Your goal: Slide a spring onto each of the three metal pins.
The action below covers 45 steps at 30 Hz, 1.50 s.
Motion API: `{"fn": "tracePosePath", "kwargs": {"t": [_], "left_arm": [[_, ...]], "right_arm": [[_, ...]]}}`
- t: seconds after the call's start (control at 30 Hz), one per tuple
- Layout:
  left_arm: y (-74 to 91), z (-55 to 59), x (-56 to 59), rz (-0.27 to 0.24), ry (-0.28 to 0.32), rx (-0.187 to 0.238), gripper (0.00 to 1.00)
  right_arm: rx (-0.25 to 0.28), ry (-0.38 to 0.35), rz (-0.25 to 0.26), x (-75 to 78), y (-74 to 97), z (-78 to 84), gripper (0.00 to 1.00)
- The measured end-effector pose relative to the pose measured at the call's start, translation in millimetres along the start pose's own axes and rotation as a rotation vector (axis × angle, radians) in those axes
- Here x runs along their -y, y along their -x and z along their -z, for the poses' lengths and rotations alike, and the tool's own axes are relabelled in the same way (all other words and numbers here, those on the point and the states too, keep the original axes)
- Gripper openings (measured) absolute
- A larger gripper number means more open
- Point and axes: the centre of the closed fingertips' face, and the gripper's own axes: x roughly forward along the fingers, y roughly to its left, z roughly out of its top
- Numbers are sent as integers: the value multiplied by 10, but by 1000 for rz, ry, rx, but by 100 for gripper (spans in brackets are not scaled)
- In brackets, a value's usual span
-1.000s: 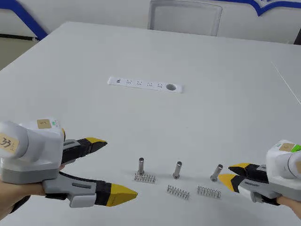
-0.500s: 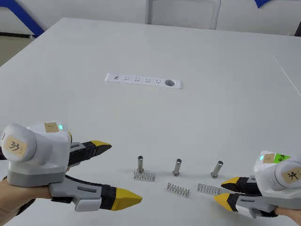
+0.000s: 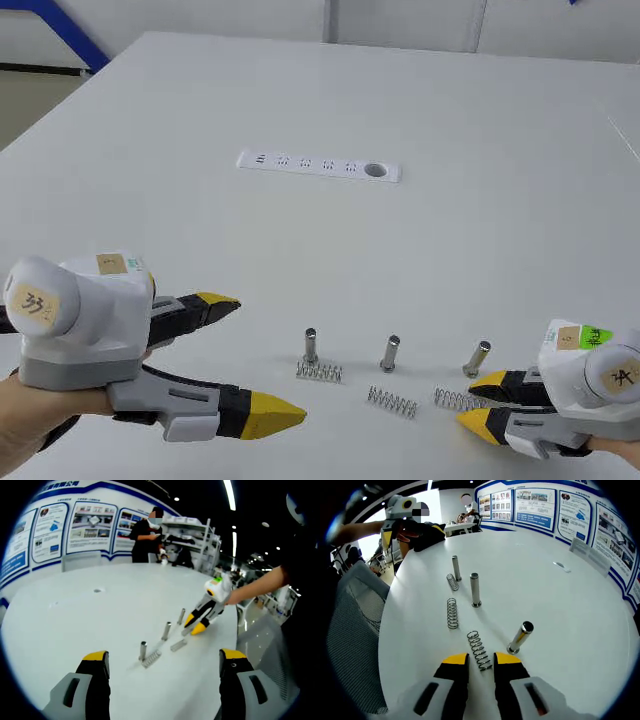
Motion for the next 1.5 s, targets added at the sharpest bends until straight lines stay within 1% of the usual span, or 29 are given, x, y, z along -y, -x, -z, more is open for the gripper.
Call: {"fn": "tracePosePath", "kwargs": {"t": [0.07, 0.13, 0.3, 0.33, 0.37, 0.4, 0.43, 0.5, 0.67, 0.73, 0.83, 0.9, 0.93, 0.97, 1.0, 1.03, 1.07, 1.1, 1.17, 1.2, 1.27, 1.37, 1.43, 1.47, 1.5], "left_arm": [[1, 1, 1, -1, 0, 0, 93], [0, -2, 5, -1, 1, 1, 93], [-11, 3, 19, 3, 0, -5, 93], [-14, -2, 23, 3, -1, -5, 93], [-15, -8, 23, 3, -3, -4, 93], [-16, -13, 25, 4, -4, -4, 93], [-18, -22, 29, 3, -5, -2, 93], [-17, -24, 27, 3, -6, -1, 93], [-25, -48, 49, 7, -14, 0, 93], [-30, -64, 60, 8, -16, 5, 93], [-40, -95, 79, 11, -21, 9, 93], [-51, -111, 86, 13, -29, 7, 93], [-59, -123, 94, 14, -35, 5, 93], [-65, -136, 101, 15, -40, 5, 92], [-69, -159, 99, 10, -61, 8, 91], [-73, -231, 53, -20, -124, 24, 88], [-77, -263, 54, -23, -148, 26, 83], [-88, -298, 74, -14, -145, 33, 82], [-116, -411, 122, 7, -131, 59, 82], [-140, -470, 159, 21, -136, 69, 82], [-182, -528, 216, 36, -145, 73, 83], [-240, -573, 309, 64, -166, 74, 83], [-269, -567, 339, 72, -179, 71, 83], [-291, -565, 354, 68, -219, 71, 82], [-305, -546, 372, 70, -230, 64, 80]], "right_arm": [[13, 9, -27, -56, -5, -7, 15], [16, 6, -26, -64, -2, 0, 13], [30, -3, -20, -62, 11, 4, 12], [32, 3, -12, -60, 16, 9, 12], [41, 22, 31, -2, 27, -3, 12], [36, -4, 28, -14, 32, 18, 12], [45, -38, 30, -9, 32, 18, 11], [49, -27, 32, -3, 35, 19, 11], [21, -14, 35, -4, 64, 42, 11], [18, -2, 37, -9, 109, 11, 11], [39, 12, 30, -29, 185, -102, 11], [37, 44, 16, -61, 240, -174, 11], [36, 73, 13, -73, 280, -227, 11], [38, 87, 14, -70, 306, -267, 11], [42, 91, 14, -67, 334, -298, 11], [49, 98, 13, -67, 376, -360, 11], [55, 106, 15, -69, 403, -406, 11], [61, 112, 17, -68, 430, -460, 11], [76, 133, 14, -90, 483, -571, 11], [82, 153, 13, -106, 513, -635, 11], [82, 192, 10, -136, 553, -717, 11], [78, 242, -3, -192, 601, -807, 11], [79, 256, -15, -233, 626, -863, 11], [83, 266, -24, -265, 649, -903, 11], [85, 277, -28, -288, 660, -935, 11]]}}
